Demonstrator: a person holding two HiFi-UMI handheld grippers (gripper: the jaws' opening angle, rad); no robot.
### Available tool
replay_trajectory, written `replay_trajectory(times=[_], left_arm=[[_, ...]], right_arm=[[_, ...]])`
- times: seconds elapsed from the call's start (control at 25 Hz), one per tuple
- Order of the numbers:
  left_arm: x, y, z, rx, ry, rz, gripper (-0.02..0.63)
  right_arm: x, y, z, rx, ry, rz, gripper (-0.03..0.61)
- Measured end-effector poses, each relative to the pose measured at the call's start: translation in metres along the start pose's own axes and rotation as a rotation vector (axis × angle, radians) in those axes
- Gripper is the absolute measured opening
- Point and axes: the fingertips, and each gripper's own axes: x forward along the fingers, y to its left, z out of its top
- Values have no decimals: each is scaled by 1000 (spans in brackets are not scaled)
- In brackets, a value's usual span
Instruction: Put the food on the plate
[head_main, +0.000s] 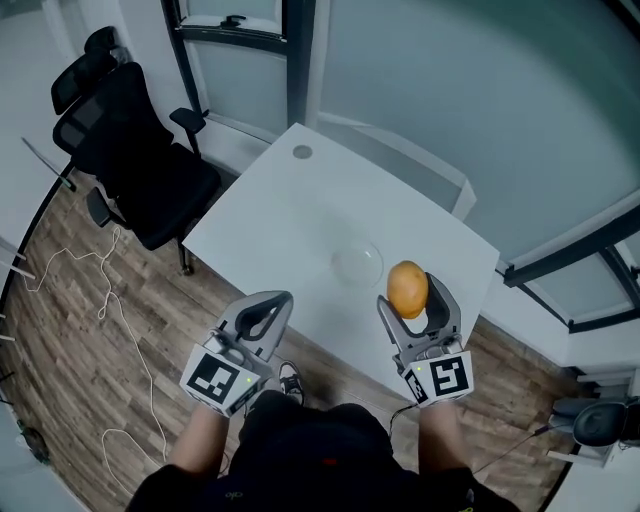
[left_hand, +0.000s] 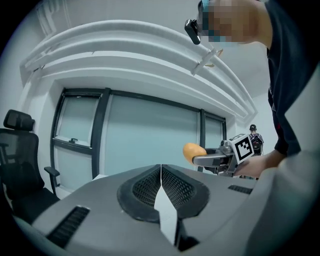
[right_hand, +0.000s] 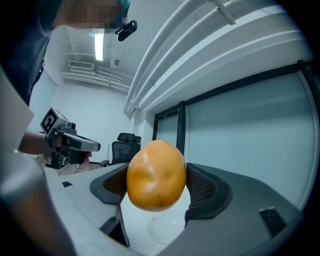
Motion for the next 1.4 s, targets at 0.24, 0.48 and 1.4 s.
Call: replay_trajectory(times=[0.24, 0.48, 1.4], left_arm=[[16, 42, -15, -33, 10, -20, 25], [31, 52, -41, -68, 50, 2, 25], [29, 59, -88, -156, 122, 85, 25]], right_arm=[[56, -17, -51, 53, 124, -57, 360], [107, -35, -147, 80, 305, -56, 360], [164, -29, -317, 26, 627, 18, 360]])
